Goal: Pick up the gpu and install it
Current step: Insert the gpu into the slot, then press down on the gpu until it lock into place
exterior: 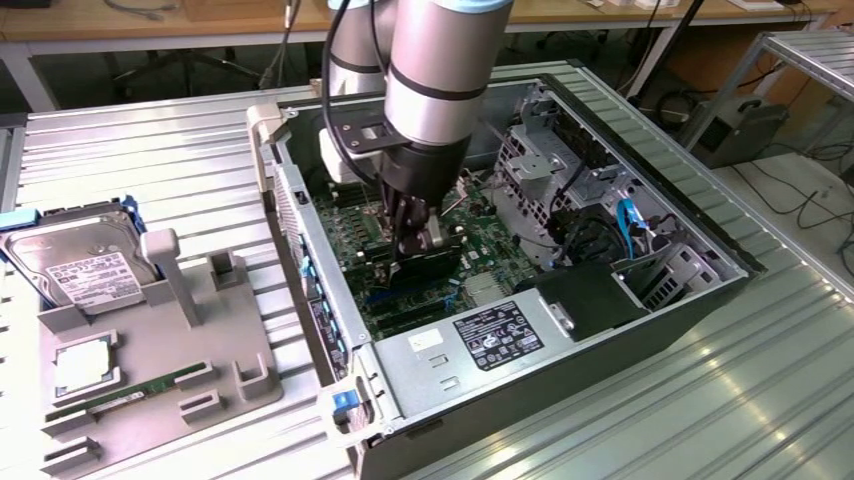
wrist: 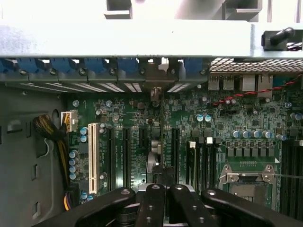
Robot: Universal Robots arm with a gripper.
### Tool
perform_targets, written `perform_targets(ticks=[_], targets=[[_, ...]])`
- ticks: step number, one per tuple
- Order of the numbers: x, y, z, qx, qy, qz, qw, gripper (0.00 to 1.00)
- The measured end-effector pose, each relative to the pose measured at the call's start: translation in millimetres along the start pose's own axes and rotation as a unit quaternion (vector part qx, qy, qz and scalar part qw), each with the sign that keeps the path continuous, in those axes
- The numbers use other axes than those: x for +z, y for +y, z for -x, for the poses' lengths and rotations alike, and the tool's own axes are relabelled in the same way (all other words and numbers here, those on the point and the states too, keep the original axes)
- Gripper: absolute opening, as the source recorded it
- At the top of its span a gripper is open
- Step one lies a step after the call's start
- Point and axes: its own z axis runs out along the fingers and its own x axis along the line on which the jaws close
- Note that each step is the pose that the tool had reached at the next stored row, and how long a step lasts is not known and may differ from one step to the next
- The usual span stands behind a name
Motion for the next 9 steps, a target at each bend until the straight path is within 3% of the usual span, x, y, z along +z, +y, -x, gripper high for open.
perform_targets(ticks=[9], targets=[[4.3, 0.0, -0.1, 0.000, 0.0007, 0.0001, 1.0000, 0.11]])
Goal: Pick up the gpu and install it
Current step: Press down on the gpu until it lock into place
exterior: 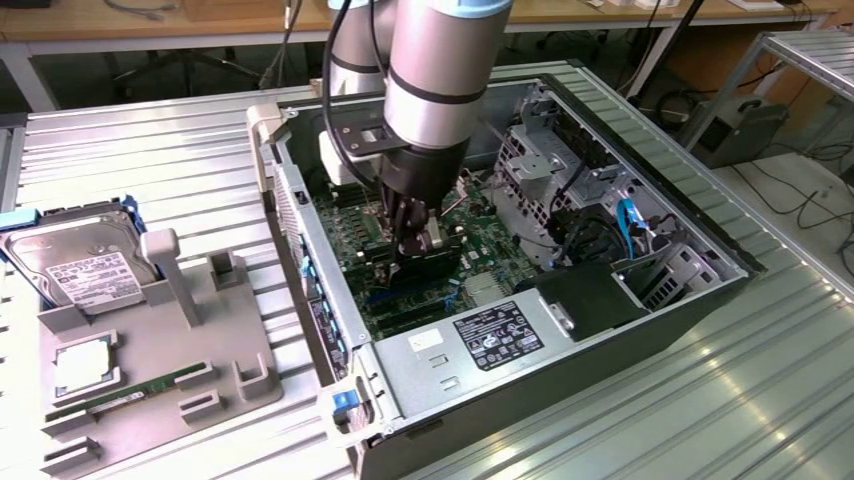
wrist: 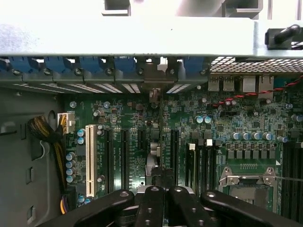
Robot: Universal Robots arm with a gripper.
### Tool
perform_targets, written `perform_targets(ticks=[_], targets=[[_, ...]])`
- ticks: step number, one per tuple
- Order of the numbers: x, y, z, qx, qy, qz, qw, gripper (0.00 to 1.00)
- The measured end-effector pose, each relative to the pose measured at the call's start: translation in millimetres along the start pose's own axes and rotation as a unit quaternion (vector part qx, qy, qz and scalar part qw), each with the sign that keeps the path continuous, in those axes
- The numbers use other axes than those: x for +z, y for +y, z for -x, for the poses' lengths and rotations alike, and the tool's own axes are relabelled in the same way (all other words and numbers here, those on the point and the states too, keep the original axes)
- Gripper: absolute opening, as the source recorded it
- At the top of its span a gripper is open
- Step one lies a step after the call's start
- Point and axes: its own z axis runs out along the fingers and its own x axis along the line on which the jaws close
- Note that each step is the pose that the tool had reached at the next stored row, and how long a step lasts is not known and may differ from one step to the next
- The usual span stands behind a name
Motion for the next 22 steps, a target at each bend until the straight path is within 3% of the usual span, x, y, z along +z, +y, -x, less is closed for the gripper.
perform_targets(ticks=[17, 18, 22], targets=[[3.5, 2.9, -0.7, -0.002, 0.0003, -0.0001, 1.0000, 0.11], [0.9, 2.9, -0.5, -0.002, -0.0006, -0.0007, 1.0000, 0.11], [-14.2, 3.4, -0.6, -0.002, 0.0003, -0.0001, 1.0000, 0.11]])
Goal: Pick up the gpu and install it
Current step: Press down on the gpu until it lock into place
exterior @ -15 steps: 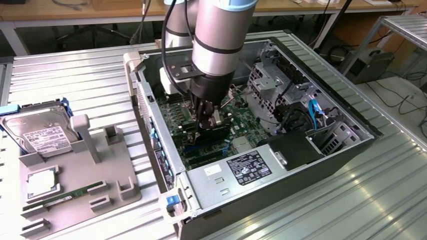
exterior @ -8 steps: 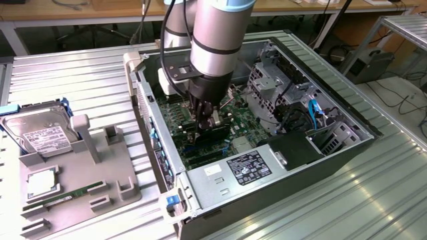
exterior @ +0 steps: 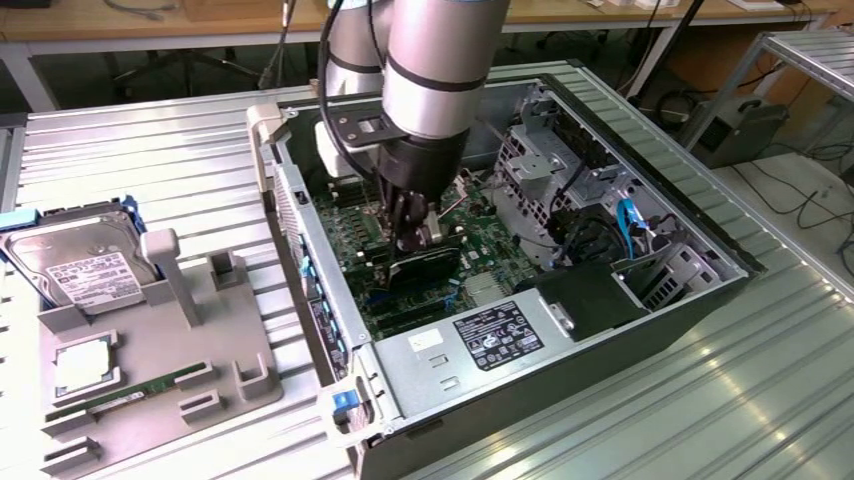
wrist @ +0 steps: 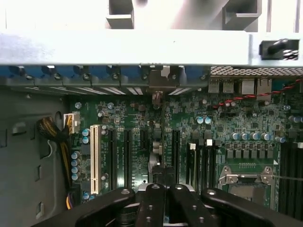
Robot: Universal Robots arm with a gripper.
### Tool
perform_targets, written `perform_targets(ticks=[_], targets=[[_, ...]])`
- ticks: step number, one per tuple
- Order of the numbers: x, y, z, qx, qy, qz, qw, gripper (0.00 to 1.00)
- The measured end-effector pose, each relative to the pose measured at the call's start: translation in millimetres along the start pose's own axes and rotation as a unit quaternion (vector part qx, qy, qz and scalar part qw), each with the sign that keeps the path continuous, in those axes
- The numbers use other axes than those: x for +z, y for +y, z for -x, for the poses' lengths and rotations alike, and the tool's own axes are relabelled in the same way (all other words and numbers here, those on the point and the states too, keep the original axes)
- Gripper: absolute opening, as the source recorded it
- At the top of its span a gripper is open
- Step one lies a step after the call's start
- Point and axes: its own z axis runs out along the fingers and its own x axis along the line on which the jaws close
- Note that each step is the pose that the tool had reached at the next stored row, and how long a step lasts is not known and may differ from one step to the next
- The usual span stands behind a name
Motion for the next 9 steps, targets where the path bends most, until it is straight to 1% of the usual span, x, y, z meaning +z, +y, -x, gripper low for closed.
perform_targets(ticks=[3, 4, 9], targets=[[-10.2, 0.2, 0.1, 0.000, 0.0000, 0.0001, 1.0000, 0.11], [-11.7, 0.3, 0.1, 0.000, 0.0001, 0.0002, 1.0000, 0.11], [-11.8, 0.3, 0.1, 0.000, 0.0001, 0.0002, 1.0000, 0.11]])
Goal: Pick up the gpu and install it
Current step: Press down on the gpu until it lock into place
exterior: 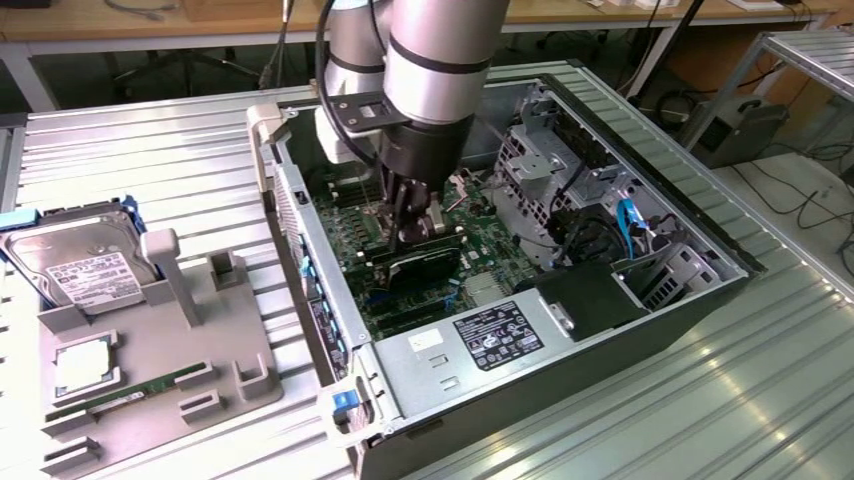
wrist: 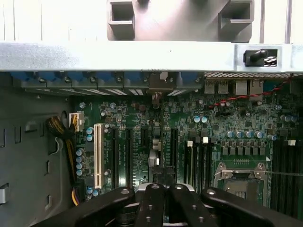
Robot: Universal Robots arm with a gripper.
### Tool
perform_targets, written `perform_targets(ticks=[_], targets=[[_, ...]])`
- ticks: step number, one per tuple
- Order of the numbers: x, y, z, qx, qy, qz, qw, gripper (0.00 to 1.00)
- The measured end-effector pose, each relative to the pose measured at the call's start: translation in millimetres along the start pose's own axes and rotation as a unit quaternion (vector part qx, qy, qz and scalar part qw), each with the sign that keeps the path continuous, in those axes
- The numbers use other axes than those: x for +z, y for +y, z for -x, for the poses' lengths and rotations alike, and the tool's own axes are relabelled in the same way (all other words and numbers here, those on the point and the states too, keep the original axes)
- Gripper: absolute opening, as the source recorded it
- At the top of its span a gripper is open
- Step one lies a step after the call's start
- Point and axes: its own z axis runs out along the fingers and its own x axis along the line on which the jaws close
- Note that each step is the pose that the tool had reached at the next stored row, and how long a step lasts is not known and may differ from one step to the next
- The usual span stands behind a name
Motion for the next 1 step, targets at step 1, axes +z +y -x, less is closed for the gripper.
perform_targets(ticks=[1], targets=[[0.0, 0.0, 0.0, 0.000, 0.0000, 0.0000, 1.0000, 0.11]])
